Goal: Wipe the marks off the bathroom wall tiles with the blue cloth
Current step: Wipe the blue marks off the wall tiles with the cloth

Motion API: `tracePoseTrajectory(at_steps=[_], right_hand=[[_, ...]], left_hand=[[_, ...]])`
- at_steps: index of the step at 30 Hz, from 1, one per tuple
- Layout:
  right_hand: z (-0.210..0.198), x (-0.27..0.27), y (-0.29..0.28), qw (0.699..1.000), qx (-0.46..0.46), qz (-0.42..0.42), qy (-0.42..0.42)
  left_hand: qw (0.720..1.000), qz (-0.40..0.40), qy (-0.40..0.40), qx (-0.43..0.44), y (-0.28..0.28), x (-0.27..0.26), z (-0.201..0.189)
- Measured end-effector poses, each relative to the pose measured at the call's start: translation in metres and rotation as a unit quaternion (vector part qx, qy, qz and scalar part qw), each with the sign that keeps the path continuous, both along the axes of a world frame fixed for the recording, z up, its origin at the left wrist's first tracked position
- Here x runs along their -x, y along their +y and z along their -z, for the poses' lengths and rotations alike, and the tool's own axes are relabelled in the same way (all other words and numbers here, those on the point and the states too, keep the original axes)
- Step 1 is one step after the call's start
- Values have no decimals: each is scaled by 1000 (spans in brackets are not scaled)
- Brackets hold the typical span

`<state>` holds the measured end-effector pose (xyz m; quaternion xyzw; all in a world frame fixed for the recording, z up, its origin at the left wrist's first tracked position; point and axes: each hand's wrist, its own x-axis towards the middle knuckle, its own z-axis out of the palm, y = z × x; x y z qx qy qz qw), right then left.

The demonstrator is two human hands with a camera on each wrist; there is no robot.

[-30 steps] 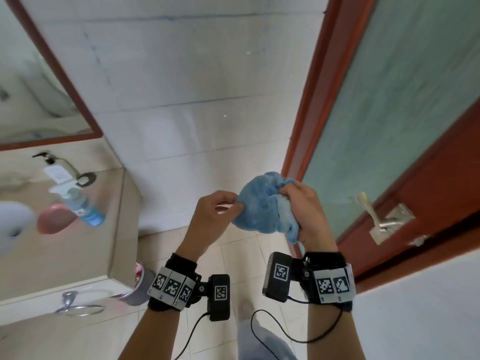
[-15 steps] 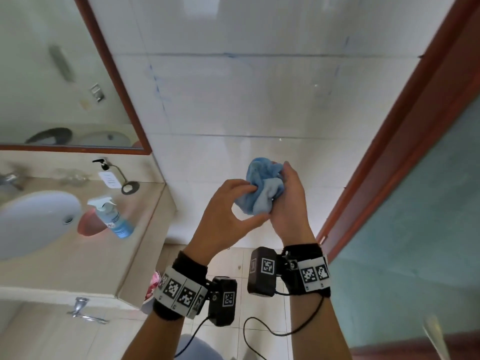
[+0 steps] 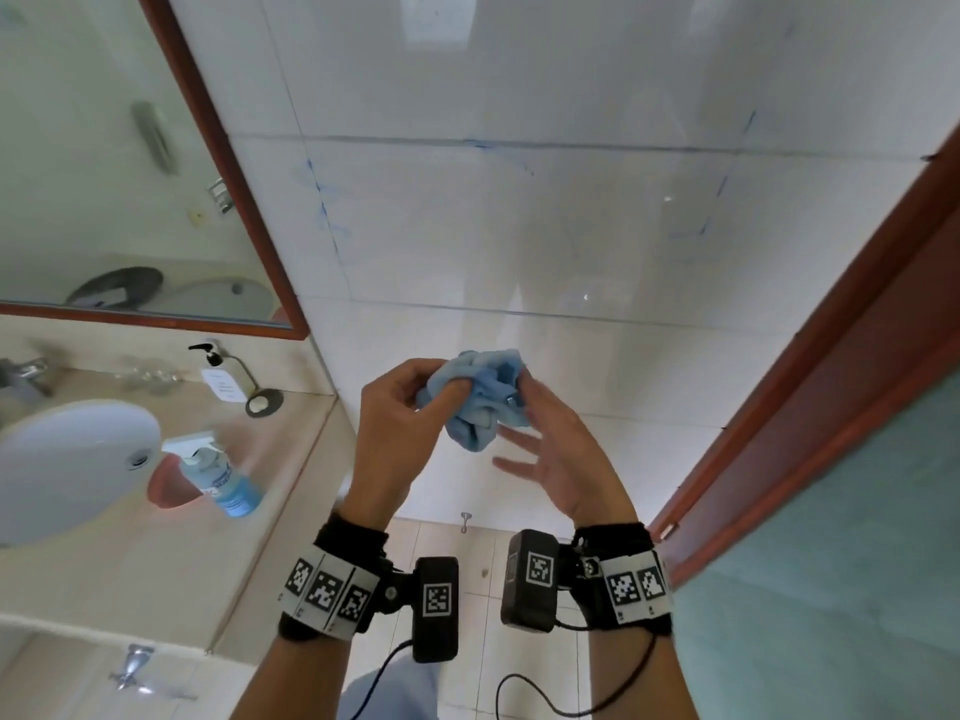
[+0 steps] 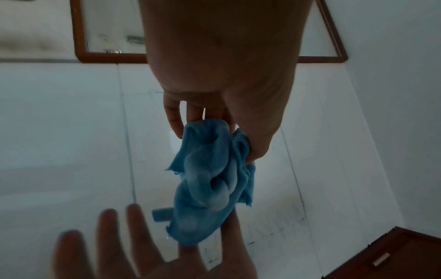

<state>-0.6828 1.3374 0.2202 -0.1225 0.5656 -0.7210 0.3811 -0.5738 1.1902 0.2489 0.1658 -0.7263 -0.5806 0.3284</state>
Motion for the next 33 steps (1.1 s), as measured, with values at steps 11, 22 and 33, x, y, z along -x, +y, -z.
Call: tracePoseTrajectory(at_steps=[11,22,33], right_hand=[[-22,86,-65,985,139,-59,-86],[-71,143,-176,986,159,36,37],[-184,183,-209,930,164,185,270]], left_hand=[[968,120,-35,219,-61,97,-33],[969,27,-1,245,-185,177,-68],[961,24,127,244,-236,198,-146]])
